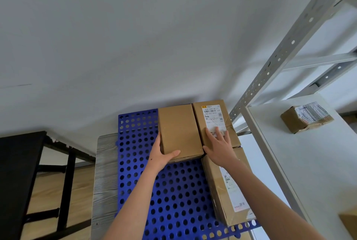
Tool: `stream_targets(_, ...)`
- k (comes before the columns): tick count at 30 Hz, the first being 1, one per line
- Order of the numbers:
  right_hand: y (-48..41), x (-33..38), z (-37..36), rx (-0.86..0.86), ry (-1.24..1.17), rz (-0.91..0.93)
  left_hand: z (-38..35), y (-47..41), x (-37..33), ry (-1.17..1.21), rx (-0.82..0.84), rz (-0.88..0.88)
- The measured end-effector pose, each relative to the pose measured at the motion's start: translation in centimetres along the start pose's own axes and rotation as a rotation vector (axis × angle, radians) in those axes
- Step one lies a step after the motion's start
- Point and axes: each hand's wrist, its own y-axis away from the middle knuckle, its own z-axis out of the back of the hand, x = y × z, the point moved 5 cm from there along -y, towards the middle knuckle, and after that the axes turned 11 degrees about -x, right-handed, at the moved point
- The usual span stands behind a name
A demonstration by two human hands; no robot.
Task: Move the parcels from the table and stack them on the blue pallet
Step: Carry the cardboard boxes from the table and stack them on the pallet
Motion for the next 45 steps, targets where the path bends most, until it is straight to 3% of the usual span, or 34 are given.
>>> stream_targets(12,0.1,-0.1,0.0,0.015,-0.008,-0.010,0.2,0.3,-0.6,-0.065,-0.012,-0.037)
stream_targets(18,0.4,0.5,0.8,0.020,-0.047,-0.037,0.0,1.3,-2.1,-0.293,-0.134,-0.140)
stream_targets(26,3.2,2.0,3.0,-0.047,-0.314,-0.021,0.7,3.9,-4.1,-0.424,-0.227,-0.213)
stream_targets(32,5.1,2.4,5.6,-0.049,-0.436,0.080,2.9,8.3,-5.9,-0.383,-0.345,-0.265)
stream_targets(38,7.3,3.6,7.9,-0.052,-0.380,0.240,4.4,13.4,-6.9,-0.351,-0.479,-0.299)
stream_targets(45,10.4,7.5,8.3,0.070,-0.373,0.449,7.8,19.6,-5.9,-0.320,-0.580,-0.226)
